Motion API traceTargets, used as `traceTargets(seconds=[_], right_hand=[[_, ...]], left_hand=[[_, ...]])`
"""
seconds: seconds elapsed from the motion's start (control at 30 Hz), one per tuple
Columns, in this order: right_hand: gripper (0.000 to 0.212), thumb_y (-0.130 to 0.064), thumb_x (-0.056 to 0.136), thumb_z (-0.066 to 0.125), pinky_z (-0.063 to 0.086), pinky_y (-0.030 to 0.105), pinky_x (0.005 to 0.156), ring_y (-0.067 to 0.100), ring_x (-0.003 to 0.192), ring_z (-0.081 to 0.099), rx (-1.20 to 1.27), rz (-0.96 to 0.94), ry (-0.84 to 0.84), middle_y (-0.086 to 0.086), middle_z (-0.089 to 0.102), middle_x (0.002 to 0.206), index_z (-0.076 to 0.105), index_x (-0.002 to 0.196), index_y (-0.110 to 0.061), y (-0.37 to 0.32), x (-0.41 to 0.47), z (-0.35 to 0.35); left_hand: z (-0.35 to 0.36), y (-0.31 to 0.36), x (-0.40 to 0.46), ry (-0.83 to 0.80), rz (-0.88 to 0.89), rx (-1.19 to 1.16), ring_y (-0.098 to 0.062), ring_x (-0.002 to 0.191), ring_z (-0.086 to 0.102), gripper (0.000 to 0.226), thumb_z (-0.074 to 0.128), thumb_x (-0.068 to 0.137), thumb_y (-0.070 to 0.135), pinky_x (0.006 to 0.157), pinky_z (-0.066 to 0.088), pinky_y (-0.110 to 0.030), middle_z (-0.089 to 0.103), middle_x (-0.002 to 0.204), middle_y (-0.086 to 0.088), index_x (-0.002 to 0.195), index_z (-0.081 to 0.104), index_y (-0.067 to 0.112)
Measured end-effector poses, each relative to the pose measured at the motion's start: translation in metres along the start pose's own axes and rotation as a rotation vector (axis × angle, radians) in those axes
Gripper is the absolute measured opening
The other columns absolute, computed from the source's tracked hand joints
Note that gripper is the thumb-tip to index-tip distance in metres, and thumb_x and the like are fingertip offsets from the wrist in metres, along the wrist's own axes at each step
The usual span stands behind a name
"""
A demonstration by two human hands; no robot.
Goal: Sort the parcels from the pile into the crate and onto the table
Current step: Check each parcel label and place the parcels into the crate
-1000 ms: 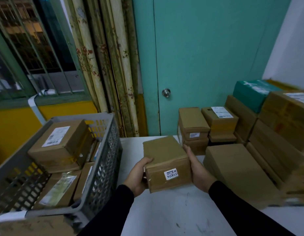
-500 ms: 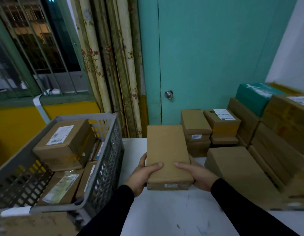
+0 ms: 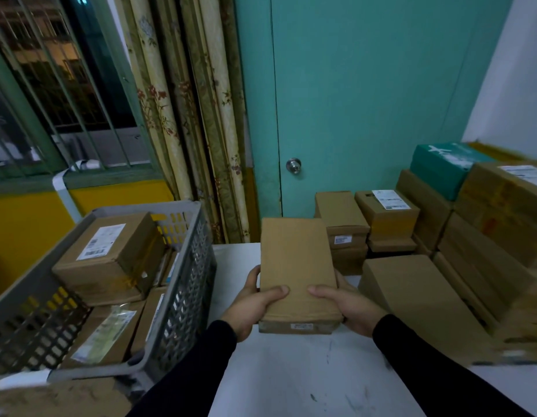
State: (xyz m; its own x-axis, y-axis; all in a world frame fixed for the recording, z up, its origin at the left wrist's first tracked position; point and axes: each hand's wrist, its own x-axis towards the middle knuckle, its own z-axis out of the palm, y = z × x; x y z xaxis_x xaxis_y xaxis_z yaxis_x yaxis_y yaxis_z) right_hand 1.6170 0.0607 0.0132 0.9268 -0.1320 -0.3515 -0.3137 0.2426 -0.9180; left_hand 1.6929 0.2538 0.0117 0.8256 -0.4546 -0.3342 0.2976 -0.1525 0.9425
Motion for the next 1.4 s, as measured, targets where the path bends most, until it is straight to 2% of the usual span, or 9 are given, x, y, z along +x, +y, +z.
traceTargets(seconds=[0.27,0.37,0.43,0.57,0.73,0.8,0.9,1.0,1.4], right_hand=[[0.085,-0.012,0.086,0.073,0.053,0.035,0.087,0.024,0.114,0.06,0.026,0.04,-0.033,0.003,0.058,0.128,0.025,0.155,-0.028,0.007,0.001,-0.007],[0.096,-0.032,0.079,0.074,0.053,0.04,0.093,0.026,0.12,0.058,0.079,0.029,-0.019,0.005,0.057,0.135,0.02,0.157,-0.028,0.005,0.004,-0.004],[0.087,-0.047,0.08,0.07,0.052,0.044,0.097,0.026,0.121,0.059,0.128,0.026,0.014,0.005,0.058,0.136,0.026,0.153,-0.029,0.001,0.008,-0.001],[0.067,-0.051,0.087,0.067,0.054,0.044,0.091,0.026,0.114,0.062,0.148,-0.002,0.084,0.008,0.059,0.127,0.034,0.139,-0.023,-0.012,0.013,0.007],[0.102,-0.062,0.064,0.076,0.055,0.049,0.093,0.027,0.112,0.062,0.067,-0.047,0.149,0.009,0.057,0.129,0.027,0.145,-0.024,-0.022,0.022,0.011],[0.107,-0.062,0.065,0.078,0.055,0.047,0.093,0.026,0.111,0.062,0.031,-0.066,0.174,0.008,0.056,0.129,0.023,0.149,-0.025,-0.022,0.024,0.014],[0.094,-0.057,0.078,0.077,0.056,0.045,0.09,0.023,0.107,0.063,0.004,-0.084,0.23,0.005,0.058,0.123,0.026,0.148,-0.022,-0.019,0.028,0.017],[0.092,-0.063,0.078,0.075,0.055,0.05,0.097,0.025,0.109,0.063,-0.053,-0.069,0.262,0.007,0.057,0.127,0.028,0.147,-0.023,-0.015,0.031,0.017],[0.068,-0.055,0.087,0.07,0.056,0.035,0.082,0.018,0.105,0.064,-0.039,-0.132,0.198,-0.004,0.058,0.118,0.026,0.135,-0.037,-0.015,0.024,0.015]], left_hand=[[0.0,-0.001,0.0,0.039,-0.058,-0.034,-0.022,0.109,0.065,0.07,0.077,0.085,0.042,0.09,0.055,-0.039,0.064,0.123,0.0,0.14,0.036,0.031],[-0.002,0.005,0.002,0.128,-0.074,-0.122,-0.021,0.104,0.064,0.063,0.073,0.084,0.054,0.084,0.053,-0.041,0.064,0.121,-0.005,0.126,0.039,0.022],[-0.001,0.009,0.003,0.15,-0.074,-0.113,-0.02,0.099,0.066,0.065,0.073,0.084,0.055,0.078,0.053,-0.039,0.065,0.118,-0.005,0.126,0.037,0.021],[0.002,0.015,0.005,0.125,-0.044,-0.12,-0.023,0.105,0.068,0.078,0.075,0.079,0.058,0.094,0.056,-0.047,0.064,0.12,-0.003,0.134,0.028,0.029],[0.0,0.024,0.009,0.144,-0.001,-0.138,-0.021,0.106,0.067,0.079,0.074,0.076,0.064,0.091,0.056,-0.043,0.063,0.121,-0.001,0.134,0.032,0.03],[0.0,0.025,0.012,0.184,0.02,-0.094,-0.021,0.104,0.068,0.078,0.074,0.078,0.063,0.091,0.057,-0.043,0.064,0.119,-0.002,0.135,0.034,0.028],[0.0,0.023,0.015,0.26,0.03,0.001,-0.02,0.102,0.068,0.078,0.073,0.078,0.067,0.093,0.057,-0.045,0.064,0.118,-0.002,0.135,0.037,0.028],[0.001,0.021,0.013,0.303,0.039,0.061,-0.019,0.099,0.067,0.071,0.069,0.082,0.067,0.092,0.057,-0.044,0.064,0.114,0.001,0.133,0.037,0.028],[-0.001,0.025,0.012,0.231,0.03,0.069,-0.02,0.099,0.069,0.065,0.068,0.086,0.062,0.089,0.059,-0.042,0.065,0.115,0.0,0.132,0.038,0.028]])
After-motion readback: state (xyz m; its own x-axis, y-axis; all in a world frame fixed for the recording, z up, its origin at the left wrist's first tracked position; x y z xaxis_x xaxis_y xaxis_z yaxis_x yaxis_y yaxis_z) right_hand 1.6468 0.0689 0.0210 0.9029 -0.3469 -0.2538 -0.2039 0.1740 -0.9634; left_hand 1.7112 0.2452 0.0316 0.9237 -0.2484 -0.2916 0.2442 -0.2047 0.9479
